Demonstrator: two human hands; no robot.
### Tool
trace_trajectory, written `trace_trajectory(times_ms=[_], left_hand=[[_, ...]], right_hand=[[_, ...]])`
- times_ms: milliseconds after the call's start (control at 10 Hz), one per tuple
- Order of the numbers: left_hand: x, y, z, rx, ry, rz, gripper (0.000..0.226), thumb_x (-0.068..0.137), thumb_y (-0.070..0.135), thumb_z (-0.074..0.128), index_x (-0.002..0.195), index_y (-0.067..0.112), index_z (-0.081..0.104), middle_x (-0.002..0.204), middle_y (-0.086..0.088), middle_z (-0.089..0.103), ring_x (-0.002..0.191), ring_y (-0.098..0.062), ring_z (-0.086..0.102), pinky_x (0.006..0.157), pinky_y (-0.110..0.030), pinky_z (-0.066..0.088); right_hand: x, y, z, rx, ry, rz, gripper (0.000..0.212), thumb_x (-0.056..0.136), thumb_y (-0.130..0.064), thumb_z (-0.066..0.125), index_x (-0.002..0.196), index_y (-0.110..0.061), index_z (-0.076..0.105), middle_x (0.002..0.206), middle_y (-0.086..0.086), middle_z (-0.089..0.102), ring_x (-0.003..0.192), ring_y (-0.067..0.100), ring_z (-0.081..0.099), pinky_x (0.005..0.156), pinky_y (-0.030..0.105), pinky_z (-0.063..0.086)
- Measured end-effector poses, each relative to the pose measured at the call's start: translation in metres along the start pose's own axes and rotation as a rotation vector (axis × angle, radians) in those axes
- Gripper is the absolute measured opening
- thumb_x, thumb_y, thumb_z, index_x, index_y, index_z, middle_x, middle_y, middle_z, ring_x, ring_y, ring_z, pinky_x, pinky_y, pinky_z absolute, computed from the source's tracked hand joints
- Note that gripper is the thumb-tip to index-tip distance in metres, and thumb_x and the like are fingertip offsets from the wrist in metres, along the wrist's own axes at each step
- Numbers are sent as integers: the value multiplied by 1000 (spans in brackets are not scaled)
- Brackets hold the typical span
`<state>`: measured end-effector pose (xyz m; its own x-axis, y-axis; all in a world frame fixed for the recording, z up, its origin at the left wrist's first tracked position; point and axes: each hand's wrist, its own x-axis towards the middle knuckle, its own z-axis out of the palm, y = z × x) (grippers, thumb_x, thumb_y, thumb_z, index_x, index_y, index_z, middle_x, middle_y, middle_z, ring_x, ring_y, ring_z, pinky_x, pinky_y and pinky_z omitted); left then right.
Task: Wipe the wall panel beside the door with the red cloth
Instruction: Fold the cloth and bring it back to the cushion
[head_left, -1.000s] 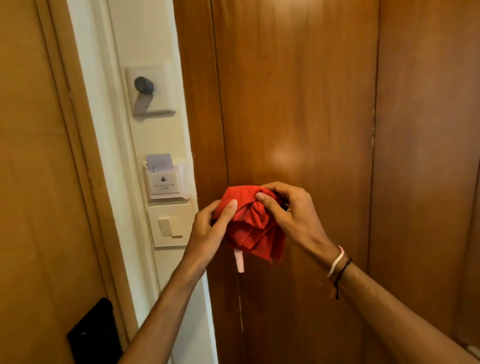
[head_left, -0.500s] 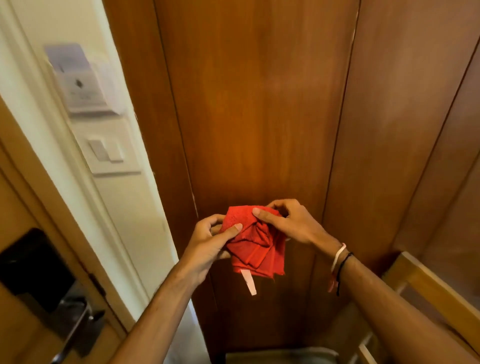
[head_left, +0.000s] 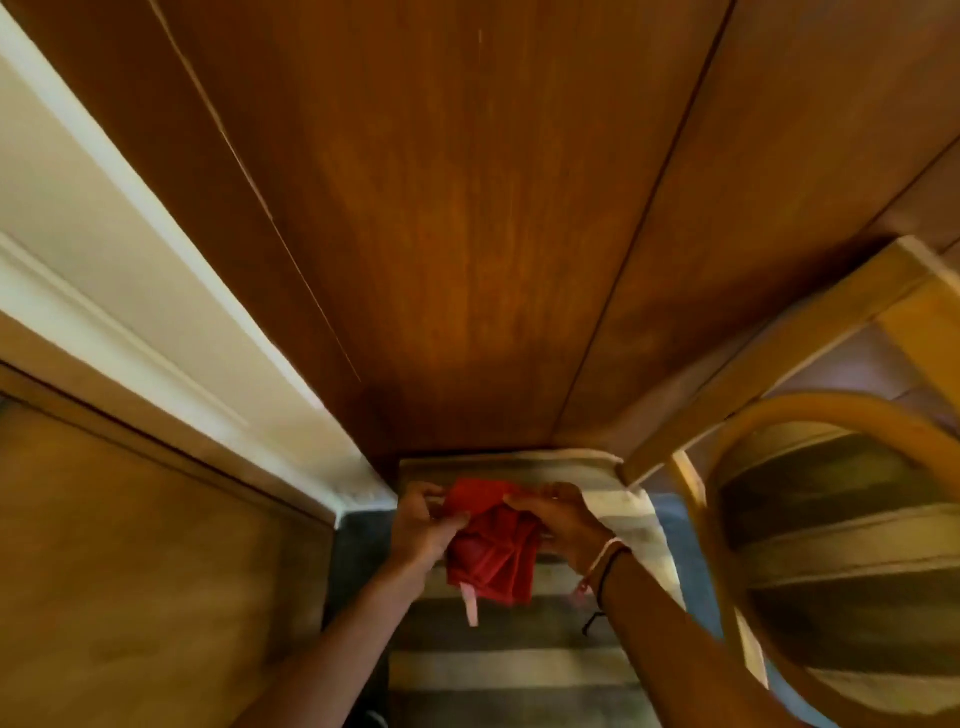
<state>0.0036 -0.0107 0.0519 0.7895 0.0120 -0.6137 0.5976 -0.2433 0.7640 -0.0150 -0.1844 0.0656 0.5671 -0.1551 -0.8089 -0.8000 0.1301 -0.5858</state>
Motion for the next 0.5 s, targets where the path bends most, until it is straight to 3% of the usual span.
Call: trace_trajectory(times_ms=[100, 200, 300, 400, 500], left_hand=[[16, -58, 18, 32, -44, 12, 24, 85, 9, 69, 96, 24, 53, 98, 1, 63, 96, -16, 64, 74, -24, 53], [26, -97, 29, 67, -85, 13, 19, 89, 13, 64, 100, 23, 53, 102, 0, 63, 101, -19, 64, 74, -25, 54], [31, -117, 31, 105, -228, -24, 22, 89, 21, 66, 104, 35, 58, 109, 4, 66, 105, -13, 64, 85, -28, 56], [32, -124, 29, 129, -389, -46, 25, 89, 23, 66, 104, 42, 62, 103, 14, 71, 95, 5, 66, 72, -14, 54], [30, -110, 24, 211, -424, 45, 21, 96, 22, 56, 114, 32, 58, 113, 7, 66, 106, -4, 63, 85, -22, 57]], right_hand=[[37, 51, 9, 51, 61, 115, 21, 96, -1, 63, 78, -10, 65, 89, 13, 69, 81, 28, 64, 85, 42, 54], [62, 86, 14, 50, 87, 170, 26, 96, 0, 57, 76, -15, 63, 82, 9, 67, 79, 25, 61, 81, 39, 53], [73, 103, 12, 87, 105, 167, 29, 94, 4, 55, 76, -14, 68, 74, 8, 72, 59, 16, 68, 58, 24, 55], [79, 111, 10, 88, 65, 181, 29, 98, 5, 45, 86, -8, 68, 70, 8, 71, 57, 16, 70, 43, 20, 52], [78, 107, 12, -26, 138, 91, 30, 104, -3, 45, 127, 2, 62, 114, 21, 73, 108, 35, 71, 87, 36, 59]])
